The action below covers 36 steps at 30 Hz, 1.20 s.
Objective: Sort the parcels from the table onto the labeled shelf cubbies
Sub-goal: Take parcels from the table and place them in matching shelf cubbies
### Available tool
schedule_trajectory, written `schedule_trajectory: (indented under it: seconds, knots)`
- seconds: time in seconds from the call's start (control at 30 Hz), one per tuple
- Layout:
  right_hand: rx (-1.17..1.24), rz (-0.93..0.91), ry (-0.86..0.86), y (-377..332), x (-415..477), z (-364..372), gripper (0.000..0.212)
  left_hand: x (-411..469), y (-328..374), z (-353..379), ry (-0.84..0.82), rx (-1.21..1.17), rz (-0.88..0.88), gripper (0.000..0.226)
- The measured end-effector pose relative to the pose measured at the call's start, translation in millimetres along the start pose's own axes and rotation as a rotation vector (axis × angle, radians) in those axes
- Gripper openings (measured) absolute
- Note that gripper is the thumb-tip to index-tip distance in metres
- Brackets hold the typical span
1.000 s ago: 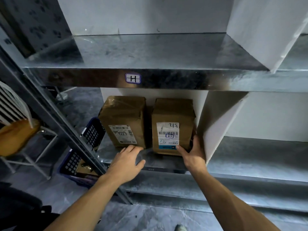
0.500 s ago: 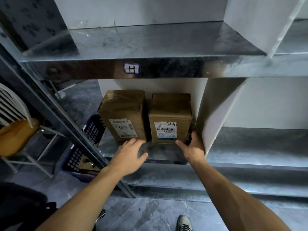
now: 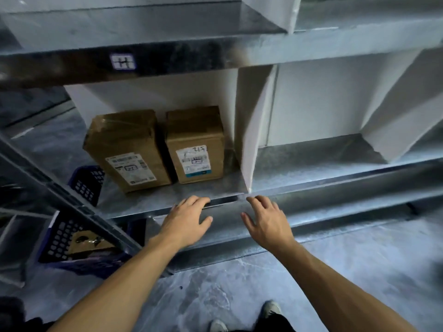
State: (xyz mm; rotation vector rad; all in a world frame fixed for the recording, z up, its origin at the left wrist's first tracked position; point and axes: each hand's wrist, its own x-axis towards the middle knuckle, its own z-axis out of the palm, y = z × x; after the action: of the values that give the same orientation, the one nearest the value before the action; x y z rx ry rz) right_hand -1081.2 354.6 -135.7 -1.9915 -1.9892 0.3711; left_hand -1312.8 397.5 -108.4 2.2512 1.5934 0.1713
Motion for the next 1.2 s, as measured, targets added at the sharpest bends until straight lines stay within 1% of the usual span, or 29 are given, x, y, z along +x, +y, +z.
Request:
schedule_trajectory:
  seconds: [0.17,0.3,0.47,0.6,0.73,0.83,0.97,1.2]
  knots:
    - [-0.176,0.063,-0.002,46,-23,-32,0.048,25,56,17,-0.037,0.048,0.152,0.051]
    - [-0.221,0.191,0.01,97,-55,-63,0.047,46,127,36,-0.046,0.1,0.307,0.051]
    - [-0.279,0.383,0.037,181,-125,-105,0.045,55,239,76,-0.049,0.132,0.509,0.052]
    - [-0.324,0.532,0.093,255,-185,-151,0.044,52,339,111,-0.063,0.163,0.65,0.052]
    - [-0.376,0.646,0.151,326,-247,-201,0.041,50,440,146,-0.057,0.177,0.765,0.05]
    - [-0.424,0.731,0.163,372,-295,-232,0.039,47,512,169,-0.033,0.182,0.855,0.05]
    - [-0.459,0.838,0.197,419,-348,-264,0.039,38,596,197,-0.047,0.198,0.969,0.05]
    - [-0.402,1.022,0.275,479,-406,-301,0.044,33,712,237,-0.07,0.194,1.164,0.05]
